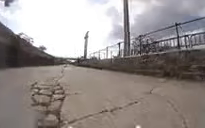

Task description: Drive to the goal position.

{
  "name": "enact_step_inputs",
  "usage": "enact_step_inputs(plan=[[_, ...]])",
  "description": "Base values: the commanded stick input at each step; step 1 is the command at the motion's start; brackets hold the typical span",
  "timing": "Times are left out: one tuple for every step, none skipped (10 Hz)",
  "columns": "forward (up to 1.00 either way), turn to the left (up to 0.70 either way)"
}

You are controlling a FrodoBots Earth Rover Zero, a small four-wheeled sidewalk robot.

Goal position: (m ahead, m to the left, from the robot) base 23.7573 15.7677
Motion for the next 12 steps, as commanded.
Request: enact_step_inputs(plan=[[1.00, 0.00], [1.00, 0.00], [1.00, 0.00], [1.00, 0.00], [1.00, 0.00], [1.00, 0.00], [1.00, 0.00], [1.00, 0.00], [1.00, 0.00], [1.00, 0.00], [1.00, 0.00], [1.00, 0.00]])
